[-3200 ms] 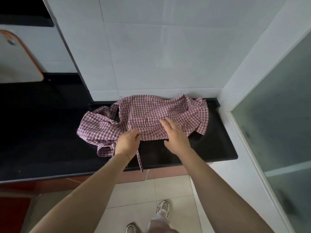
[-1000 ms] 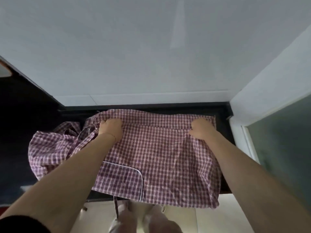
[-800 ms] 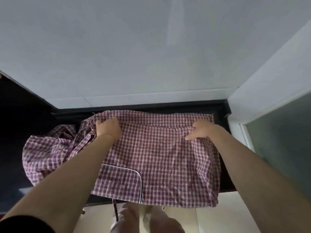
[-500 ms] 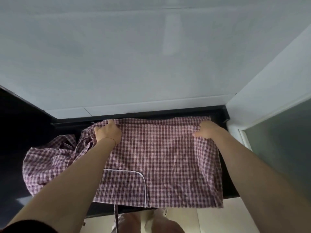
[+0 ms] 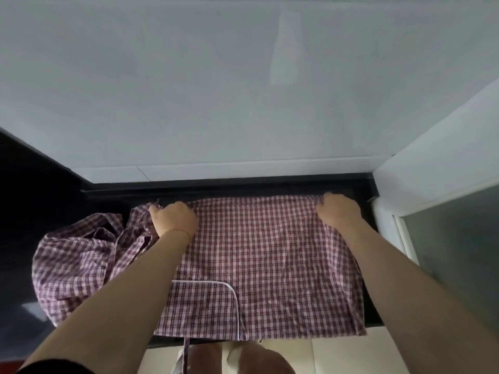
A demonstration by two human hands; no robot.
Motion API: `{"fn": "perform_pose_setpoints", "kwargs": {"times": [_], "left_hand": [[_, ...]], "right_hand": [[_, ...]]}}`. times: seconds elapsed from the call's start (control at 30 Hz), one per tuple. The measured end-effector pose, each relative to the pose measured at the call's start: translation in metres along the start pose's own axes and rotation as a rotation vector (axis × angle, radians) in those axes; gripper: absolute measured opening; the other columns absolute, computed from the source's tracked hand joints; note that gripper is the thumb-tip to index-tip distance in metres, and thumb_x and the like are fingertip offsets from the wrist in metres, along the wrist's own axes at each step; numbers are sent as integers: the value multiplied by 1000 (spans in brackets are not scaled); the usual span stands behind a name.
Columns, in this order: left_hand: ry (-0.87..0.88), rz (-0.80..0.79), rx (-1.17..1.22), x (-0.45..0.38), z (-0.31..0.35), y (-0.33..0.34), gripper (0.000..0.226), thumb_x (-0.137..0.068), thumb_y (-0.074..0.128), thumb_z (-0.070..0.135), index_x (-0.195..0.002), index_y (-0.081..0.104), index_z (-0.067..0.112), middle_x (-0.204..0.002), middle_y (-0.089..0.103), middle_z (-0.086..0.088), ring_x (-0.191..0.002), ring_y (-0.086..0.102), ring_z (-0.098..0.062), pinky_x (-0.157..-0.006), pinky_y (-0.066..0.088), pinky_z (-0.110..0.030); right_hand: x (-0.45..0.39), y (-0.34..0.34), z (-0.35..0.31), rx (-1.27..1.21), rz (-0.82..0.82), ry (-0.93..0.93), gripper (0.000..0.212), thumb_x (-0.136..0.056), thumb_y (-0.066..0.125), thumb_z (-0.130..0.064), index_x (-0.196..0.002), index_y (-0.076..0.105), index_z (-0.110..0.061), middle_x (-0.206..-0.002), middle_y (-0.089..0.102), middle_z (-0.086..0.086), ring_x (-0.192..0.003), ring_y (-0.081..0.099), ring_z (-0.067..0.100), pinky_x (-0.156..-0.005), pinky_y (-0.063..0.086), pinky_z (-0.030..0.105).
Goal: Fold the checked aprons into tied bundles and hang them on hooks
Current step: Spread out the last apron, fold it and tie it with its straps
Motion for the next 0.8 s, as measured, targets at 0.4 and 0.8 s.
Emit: {"fn": "perform_pose_setpoints", "kwargs": {"times": [0.4,0.8], "left_hand": [[336,-67,353,11,26,1,19,-100,42,19,-106,56,8,-110,56,-10,-101,52,-24,-83,47,-35],[209,74,150,-2,40,4,11,-96,49,7,-107,48,10,-100,61,-8,-78,50,-19,-66,43,-31]], "right_hand": [[19,10,-63,42,29,-259,16,-103,45,-22,-108,55,-12,-83,58,1,-70,55,14,-68,52,30],[-18,23,-63,190,156,-258,21,-101,51,-17,-118,54,-5,-68,53,-3,-56,42,16,-107,40,45]]}}
Point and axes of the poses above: each hand's wrist, its own x-axis away from the middle knuckle, its own y-axis out of the palm, z = x × y, the point moved 4 cm from there along -x, towards the middle knuckle
